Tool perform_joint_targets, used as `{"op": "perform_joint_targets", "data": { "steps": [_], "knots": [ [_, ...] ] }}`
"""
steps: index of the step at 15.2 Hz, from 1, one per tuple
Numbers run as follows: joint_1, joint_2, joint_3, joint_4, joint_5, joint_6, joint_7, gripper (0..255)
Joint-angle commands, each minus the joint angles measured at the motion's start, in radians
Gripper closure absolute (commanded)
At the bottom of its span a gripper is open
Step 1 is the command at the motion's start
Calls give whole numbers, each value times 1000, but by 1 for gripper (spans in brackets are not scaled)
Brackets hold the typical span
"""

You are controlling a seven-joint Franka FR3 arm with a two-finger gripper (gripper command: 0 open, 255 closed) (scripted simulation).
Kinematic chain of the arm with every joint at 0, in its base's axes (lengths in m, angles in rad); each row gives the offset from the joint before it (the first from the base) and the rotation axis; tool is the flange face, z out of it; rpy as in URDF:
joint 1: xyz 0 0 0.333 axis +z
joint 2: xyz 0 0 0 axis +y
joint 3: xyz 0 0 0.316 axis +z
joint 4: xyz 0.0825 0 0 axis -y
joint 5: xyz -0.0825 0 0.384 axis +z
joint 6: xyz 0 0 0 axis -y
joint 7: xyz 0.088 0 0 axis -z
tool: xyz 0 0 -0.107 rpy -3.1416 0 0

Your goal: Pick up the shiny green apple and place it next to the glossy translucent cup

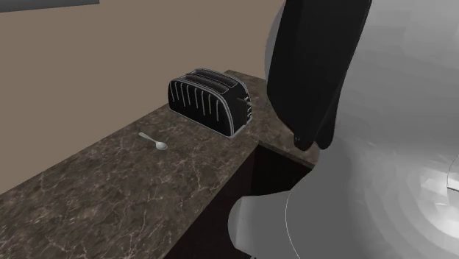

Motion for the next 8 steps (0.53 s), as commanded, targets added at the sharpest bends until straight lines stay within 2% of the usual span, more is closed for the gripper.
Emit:
{"op": "perform_joint_targets", "data": {
  "steps": [1,8],
  "knots": [
    [-12,57,-31,54,1,7,-46,255],
    [-62,271,-128,280,41,4,-203,255]
  ]
}}
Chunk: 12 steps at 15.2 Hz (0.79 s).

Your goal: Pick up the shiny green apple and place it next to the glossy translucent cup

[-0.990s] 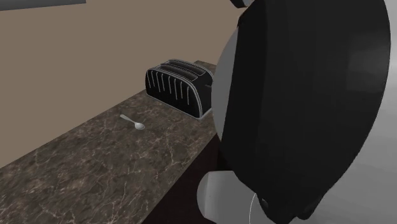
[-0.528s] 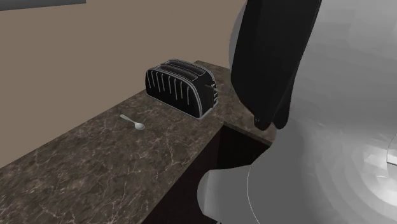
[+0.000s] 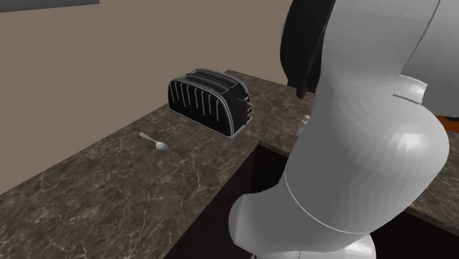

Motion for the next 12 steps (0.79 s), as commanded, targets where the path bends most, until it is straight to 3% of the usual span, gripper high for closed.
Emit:
{"op": "perform_joint_targets", "data": {
  "steps": [1,7,12],
  "knots": [
    [-19,67,-27,69,18,-1,-49,255],
    [-99,302,-83,354,104,-57,-183,255],
    [-220,561,-98,724,202,-175,-275,255]
  ]
}}
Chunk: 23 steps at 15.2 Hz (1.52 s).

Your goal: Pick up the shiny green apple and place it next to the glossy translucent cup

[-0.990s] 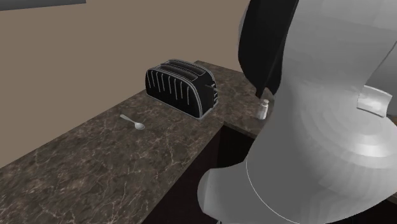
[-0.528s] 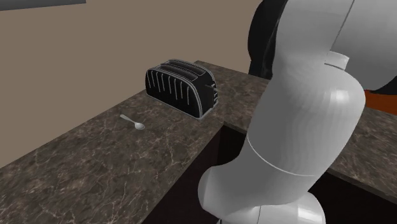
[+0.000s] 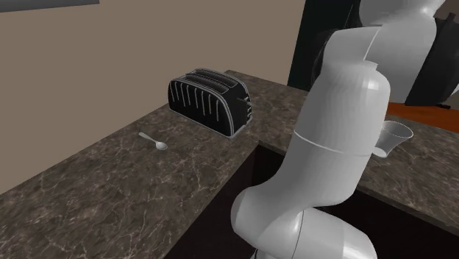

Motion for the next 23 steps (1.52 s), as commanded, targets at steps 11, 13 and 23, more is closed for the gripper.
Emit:
{"op": "perform_joint_targets", "data": {
  "steps": [11,13,23],
  "knots": [
    [-71,149,4,121,49,25,-46,255],
    [-61,134,3,69,45,62,-46,255],
    [-33,98,2,-127,34,220,-44,255]
  ]
}}
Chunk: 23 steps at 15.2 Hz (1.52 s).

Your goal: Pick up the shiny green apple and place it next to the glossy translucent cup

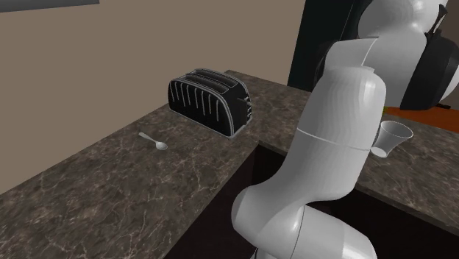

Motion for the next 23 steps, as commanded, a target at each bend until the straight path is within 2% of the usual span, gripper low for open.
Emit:
{"op": "perform_joint_targets", "data": {
  "steps": [1,16,23],
  "knots": [
    [4,-3,0,-33,-1,31,0,255],
    [18,12,7,-213,7,224,-3,255],
    [18,14,8,-220,8,232,-3,255]
  ]
}}
